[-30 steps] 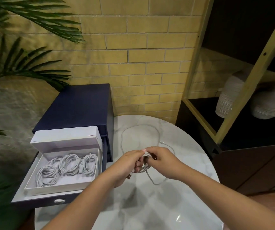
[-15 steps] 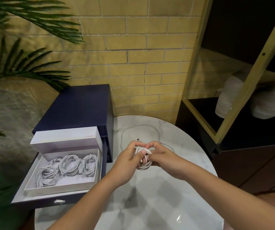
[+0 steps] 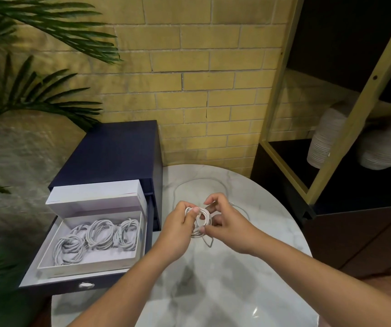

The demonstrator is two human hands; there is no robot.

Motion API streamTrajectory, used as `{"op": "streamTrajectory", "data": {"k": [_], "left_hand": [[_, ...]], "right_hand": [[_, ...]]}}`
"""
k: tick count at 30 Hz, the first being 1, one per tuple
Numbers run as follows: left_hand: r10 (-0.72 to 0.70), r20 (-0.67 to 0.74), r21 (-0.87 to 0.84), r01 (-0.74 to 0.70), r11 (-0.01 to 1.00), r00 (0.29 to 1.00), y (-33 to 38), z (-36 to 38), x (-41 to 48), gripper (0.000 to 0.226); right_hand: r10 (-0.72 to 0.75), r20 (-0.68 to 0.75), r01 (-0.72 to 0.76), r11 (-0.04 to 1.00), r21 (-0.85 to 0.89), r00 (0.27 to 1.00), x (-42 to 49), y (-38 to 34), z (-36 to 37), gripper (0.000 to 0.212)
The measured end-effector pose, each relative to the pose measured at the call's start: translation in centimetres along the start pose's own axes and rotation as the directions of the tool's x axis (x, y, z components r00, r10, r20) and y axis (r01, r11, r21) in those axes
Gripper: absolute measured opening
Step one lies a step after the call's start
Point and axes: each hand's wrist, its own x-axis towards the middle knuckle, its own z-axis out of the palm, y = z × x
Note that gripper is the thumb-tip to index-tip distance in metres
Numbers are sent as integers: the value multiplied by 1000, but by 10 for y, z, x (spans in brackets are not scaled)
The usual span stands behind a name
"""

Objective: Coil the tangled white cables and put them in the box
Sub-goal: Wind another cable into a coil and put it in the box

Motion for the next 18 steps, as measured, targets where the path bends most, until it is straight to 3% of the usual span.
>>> {"op": "streamTrajectory", "data": {"k": [7,11,12,14,16,18], "left_hand": [[-12,12,92,11,996,1000,-4,3,1,22],[-29,3,162,28,986,1000,-3,4,1,27],[-25,-3,179,25,984,1000,-2,4,0,28],[-19,-22,213,23,977,1000,-1,5,0,29],[-19,-46,228,29,973,999,0,5,-1,30],[-30,-51,197,39,980,998,0,8,-2,30]], "right_hand": [[99,-15,-93,966,241,995,1,6,3,49],[85,-11,-81,975,208,996,1,6,5,40],[55,-39,-50,991,121,998,1,6,6,34],[-83,-116,57,976,-209,990,-1,6,8,21],[-260,-113,164,834,-527,959,-4,9,11,7],[-336,-67,206,710,-673,940,-5,16,12,15]]}}
